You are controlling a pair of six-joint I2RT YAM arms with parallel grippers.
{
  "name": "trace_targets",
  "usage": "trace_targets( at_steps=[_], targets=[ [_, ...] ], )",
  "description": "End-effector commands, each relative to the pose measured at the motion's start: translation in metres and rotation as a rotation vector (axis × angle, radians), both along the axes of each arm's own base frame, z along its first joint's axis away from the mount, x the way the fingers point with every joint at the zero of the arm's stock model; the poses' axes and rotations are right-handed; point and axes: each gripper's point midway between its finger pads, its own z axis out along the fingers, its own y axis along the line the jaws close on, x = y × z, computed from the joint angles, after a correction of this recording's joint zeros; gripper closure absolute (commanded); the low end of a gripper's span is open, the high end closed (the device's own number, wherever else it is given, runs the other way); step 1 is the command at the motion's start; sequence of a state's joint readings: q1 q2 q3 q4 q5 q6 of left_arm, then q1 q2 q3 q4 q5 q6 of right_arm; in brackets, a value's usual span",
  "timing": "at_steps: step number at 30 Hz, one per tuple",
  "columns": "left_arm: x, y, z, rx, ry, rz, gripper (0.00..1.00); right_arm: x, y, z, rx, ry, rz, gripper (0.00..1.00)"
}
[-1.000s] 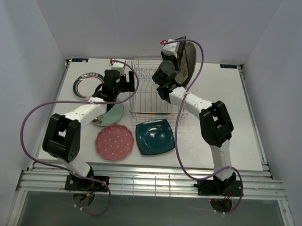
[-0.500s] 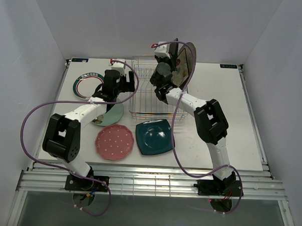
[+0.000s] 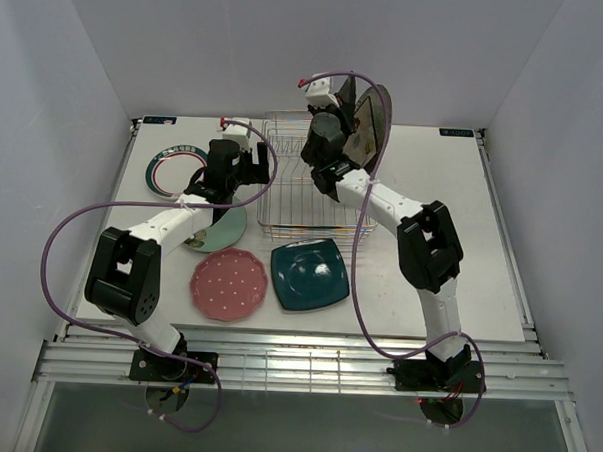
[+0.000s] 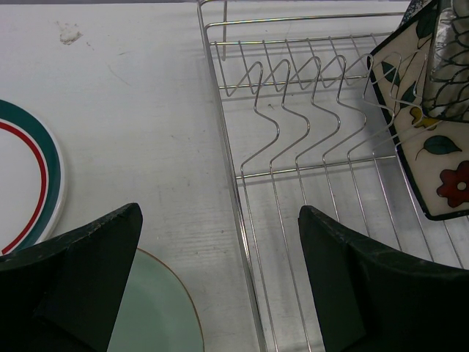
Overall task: Load the plates into the dish rack
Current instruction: Insert the plate into the dish rack.
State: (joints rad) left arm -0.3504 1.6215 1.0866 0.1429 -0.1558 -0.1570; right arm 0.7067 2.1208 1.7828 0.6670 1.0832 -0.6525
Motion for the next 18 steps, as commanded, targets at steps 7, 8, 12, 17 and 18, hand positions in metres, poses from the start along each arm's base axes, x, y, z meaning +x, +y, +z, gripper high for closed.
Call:
trace_targets(
  at_steps=[7, 8, 12, 17, 18],
  targets=[
    [0.002, 0.000, 0.026, -0.020, -0.057, -0.006, 0.02, -0.026, -0.006, 0.122, 0.095, -0.159, 0.158, 0.92],
    [0.002, 0.000, 0.026, -0.021, -0.056, -0.005, 0.02, -0.024, -0.004, 0.121, 0.083, -0.149, 0.167, 0.92],
    [0.003, 0.000, 0.026, -0.020, -0.058, -0.006, 0.02, -0.019, 0.007, 0.116, 0.055, -0.088, 0.216, 0.92],
    [0.002, 0.000, 0.027, -0.020, -0.058, -0.006, 0.02, -0.012, 0.008, 0.108, 0.019, -0.054, 0.195, 0.92],
    [0.002, 0.000, 0.027, -0.020, -0.058, -0.006, 0.02, -0.011, 0.007, 0.106, 0.016, -0.049, 0.189, 0.92]
  ],
)
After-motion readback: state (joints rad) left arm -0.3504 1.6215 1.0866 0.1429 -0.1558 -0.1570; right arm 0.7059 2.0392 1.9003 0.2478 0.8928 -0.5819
